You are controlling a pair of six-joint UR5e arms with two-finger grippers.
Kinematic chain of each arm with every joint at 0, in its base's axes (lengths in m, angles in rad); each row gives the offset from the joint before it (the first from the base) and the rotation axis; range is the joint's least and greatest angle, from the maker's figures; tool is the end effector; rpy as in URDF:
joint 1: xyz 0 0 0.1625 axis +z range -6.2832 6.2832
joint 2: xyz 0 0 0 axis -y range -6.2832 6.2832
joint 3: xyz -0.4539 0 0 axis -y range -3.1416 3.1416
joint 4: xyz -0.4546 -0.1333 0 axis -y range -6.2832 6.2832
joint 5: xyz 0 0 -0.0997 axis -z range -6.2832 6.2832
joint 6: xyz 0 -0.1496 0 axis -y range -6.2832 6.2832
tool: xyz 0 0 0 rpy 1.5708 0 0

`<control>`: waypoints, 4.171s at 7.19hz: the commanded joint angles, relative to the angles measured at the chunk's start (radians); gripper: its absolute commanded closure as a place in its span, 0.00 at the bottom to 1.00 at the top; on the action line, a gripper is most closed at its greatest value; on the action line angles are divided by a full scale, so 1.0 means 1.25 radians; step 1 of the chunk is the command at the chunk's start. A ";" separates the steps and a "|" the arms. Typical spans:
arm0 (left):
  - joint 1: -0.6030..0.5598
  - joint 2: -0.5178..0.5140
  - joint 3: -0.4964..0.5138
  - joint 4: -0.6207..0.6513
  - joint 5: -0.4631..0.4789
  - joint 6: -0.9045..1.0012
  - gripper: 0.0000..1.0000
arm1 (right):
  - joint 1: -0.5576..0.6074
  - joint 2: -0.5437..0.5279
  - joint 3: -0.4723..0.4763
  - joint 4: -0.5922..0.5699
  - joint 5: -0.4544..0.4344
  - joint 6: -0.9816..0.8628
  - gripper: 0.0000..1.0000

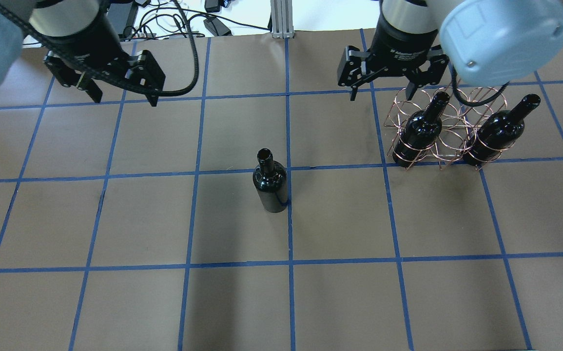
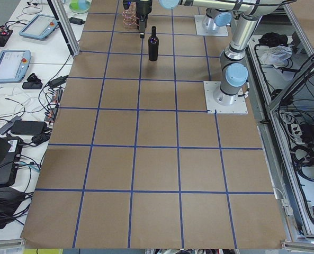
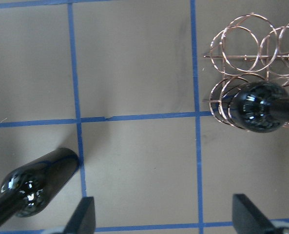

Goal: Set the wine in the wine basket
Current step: 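Reach the right gripper to the standing bottle and grasp its neck, then carry the bottle with the right gripper over the copper wine rack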

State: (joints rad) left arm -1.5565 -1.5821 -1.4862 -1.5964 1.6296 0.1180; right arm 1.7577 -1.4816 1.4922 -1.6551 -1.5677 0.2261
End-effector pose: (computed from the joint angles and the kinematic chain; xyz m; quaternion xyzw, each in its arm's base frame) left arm -0.1164 -0.5669 0.5052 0.0511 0.9980 -0.0218 0.0309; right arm 0.2439 -0.5701 0.4679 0.0195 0.9991 -0.0357 0.0091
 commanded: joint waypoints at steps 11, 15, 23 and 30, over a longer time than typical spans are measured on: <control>0.039 0.024 -0.024 -0.026 0.003 0.041 0.00 | 0.251 0.172 0.006 -0.128 0.007 0.201 0.24; 0.040 0.024 -0.024 -0.026 0.004 0.041 0.00 | 0.251 0.173 0.006 -0.119 0.009 0.196 0.41; 0.036 0.027 -0.026 -0.025 -0.002 0.031 0.00 | 0.191 0.158 -0.007 -0.086 0.045 0.138 1.00; -0.042 0.023 -0.019 -0.020 -0.008 -0.163 0.00 | -0.081 -0.025 -0.066 0.268 -0.014 -0.085 1.00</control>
State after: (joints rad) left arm -1.5907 -1.5516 -1.5117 -1.6224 1.6210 -0.0585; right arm 1.7103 -1.4807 1.4102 -1.3884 -1.5518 0.1737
